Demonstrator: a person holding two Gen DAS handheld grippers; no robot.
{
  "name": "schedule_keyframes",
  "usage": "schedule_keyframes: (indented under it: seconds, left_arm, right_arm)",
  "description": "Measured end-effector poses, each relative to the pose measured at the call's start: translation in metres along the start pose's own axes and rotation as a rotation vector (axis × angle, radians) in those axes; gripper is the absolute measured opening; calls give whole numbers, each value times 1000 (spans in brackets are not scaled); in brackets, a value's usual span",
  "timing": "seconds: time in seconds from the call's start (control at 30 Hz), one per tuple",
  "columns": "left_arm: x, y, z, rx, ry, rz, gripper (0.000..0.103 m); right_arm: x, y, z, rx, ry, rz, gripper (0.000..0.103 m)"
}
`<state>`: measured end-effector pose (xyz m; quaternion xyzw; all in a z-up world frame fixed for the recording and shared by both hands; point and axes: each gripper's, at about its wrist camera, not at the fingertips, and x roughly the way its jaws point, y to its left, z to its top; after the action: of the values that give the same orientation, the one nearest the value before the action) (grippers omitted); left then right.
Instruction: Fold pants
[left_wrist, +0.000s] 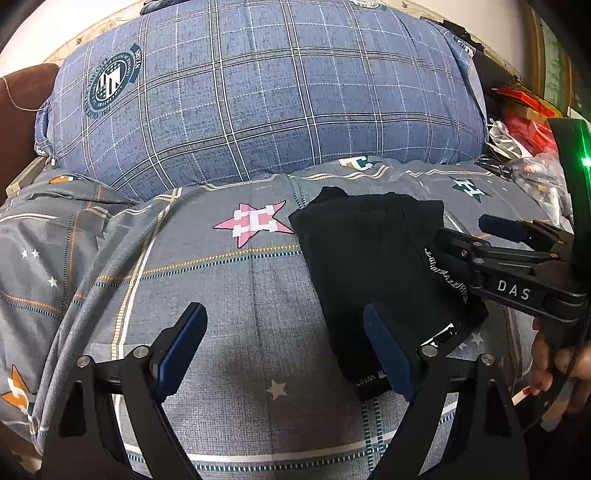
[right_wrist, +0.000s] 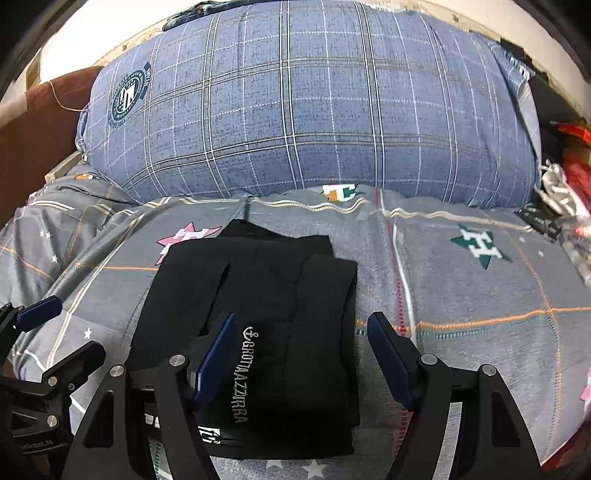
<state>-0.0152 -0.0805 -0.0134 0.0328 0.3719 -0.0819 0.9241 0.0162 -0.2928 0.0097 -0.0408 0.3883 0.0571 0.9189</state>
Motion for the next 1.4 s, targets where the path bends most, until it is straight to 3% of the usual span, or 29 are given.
schedule_keyframes:
  seconds: [0.27,1.4]
  left_arm:
    - [0,3,0,-9,0,6,88]
    - [-7,1,2,0,-14,6,88]
  right_arm:
    - [-5,11,-2,-70,-36,-52,74]
    - [-4,15,-3,-76,-28,-54,74]
